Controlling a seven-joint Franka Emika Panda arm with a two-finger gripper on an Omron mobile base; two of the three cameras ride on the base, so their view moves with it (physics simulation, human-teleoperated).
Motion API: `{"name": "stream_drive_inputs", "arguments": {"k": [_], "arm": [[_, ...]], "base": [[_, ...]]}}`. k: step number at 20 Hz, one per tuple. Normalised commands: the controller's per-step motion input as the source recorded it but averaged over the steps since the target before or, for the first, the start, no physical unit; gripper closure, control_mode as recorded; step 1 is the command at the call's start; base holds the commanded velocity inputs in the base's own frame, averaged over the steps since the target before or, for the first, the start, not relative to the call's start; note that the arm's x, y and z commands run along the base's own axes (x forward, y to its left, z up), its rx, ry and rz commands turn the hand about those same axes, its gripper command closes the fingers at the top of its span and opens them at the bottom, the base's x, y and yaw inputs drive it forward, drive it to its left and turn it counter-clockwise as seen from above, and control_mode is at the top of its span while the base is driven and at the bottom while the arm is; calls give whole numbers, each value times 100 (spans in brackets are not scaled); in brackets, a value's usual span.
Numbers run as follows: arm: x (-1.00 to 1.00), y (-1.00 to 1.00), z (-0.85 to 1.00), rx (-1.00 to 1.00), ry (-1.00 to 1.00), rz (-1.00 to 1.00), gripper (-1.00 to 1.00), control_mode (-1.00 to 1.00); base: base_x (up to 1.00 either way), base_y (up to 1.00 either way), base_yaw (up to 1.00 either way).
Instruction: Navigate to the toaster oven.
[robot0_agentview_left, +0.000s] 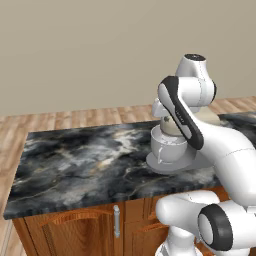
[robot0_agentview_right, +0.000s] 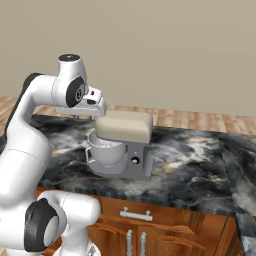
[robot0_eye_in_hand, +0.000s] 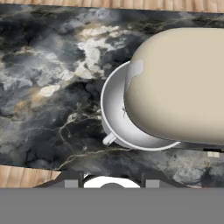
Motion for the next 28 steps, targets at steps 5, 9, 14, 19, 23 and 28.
{"name": "stream_drive_inputs", "arguments": {"k": [5,9,14,19,23,28], "arm": [[0,0,0,0,0,0,-100,100],[0,0,0,0,0,0,-100,100],[0,0,0,0,0,0,-100,100],[0,0,0,0,0,0,-100,100],[0,0,0,0,0,0,-100,100],[0,0,0,0,0,0,-100,100]], "base": [[0,0,0],[0,0,0],[-33,-2,0],[-4,-9,-48],[0,0,-89],[0,0,-93]]}}
